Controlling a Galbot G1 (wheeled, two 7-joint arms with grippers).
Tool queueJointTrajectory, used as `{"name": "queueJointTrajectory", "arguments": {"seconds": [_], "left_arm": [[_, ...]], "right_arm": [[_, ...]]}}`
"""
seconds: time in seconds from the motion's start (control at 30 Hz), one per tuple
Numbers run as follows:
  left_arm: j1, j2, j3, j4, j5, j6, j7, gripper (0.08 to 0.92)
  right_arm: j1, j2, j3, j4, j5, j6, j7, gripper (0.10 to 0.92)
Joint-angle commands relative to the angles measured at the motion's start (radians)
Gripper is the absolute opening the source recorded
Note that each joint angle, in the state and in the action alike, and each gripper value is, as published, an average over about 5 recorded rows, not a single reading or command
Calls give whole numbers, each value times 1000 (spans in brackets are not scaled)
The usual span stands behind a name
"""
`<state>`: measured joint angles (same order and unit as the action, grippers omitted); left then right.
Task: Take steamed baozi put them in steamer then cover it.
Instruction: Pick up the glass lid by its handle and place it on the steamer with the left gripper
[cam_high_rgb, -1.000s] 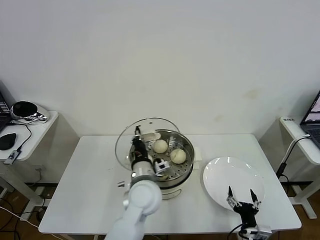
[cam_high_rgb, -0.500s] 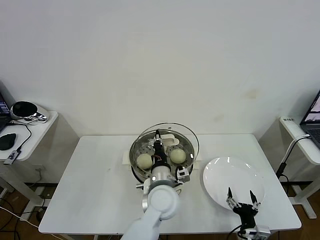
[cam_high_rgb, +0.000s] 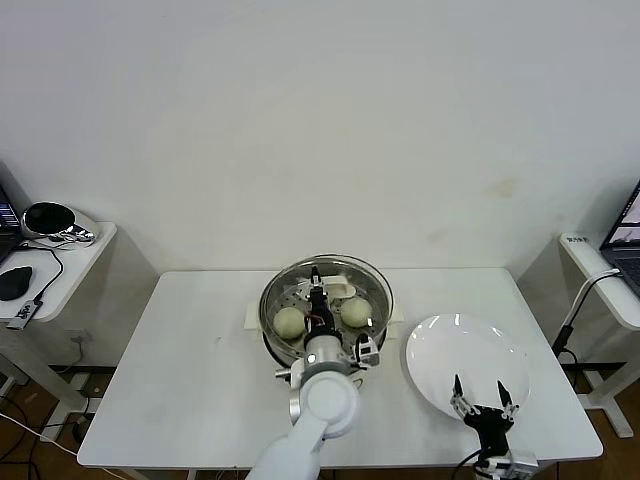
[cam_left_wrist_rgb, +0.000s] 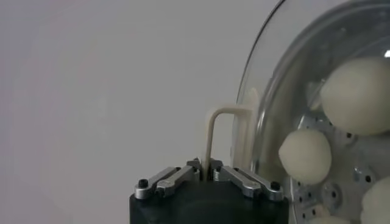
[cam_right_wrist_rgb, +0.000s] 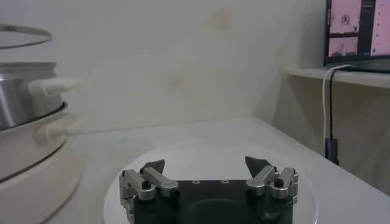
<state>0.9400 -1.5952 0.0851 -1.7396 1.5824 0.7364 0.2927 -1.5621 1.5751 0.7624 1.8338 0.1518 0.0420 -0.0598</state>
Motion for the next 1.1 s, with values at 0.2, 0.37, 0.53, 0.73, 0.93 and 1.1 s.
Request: {"name": "queueJointTrajectory", "arguments": {"seconds": [0.2, 0.37, 0.53, 0.73, 0.93, 1.1], "left_arm": [[9, -4, -16, 20, 16, 42, 8, 150], [5, -4, -17, 36, 16, 42, 3, 150], [4, -3, -20, 45, 15, 41, -3, 150], [0, -3, -22, 61, 20, 40, -15, 150], [6, 0, -21, 55, 24, 40, -4, 150], [6, 2, -17, 49, 21, 40, -4, 150]], "right_arm": [[-1, 1, -6, 4, -2, -1, 0, 823], [-1, 1, -8, 3, -2, 0, 0, 823], [-1, 1, -8, 4, -2, 0, -1, 823], [-4, 1, -10, 5, -3, 2, -1, 823], [-6, 1, -10, 4, -3, 3, -2, 823], [-4, 1, -12, 6, -4, 3, -2, 823]]}}
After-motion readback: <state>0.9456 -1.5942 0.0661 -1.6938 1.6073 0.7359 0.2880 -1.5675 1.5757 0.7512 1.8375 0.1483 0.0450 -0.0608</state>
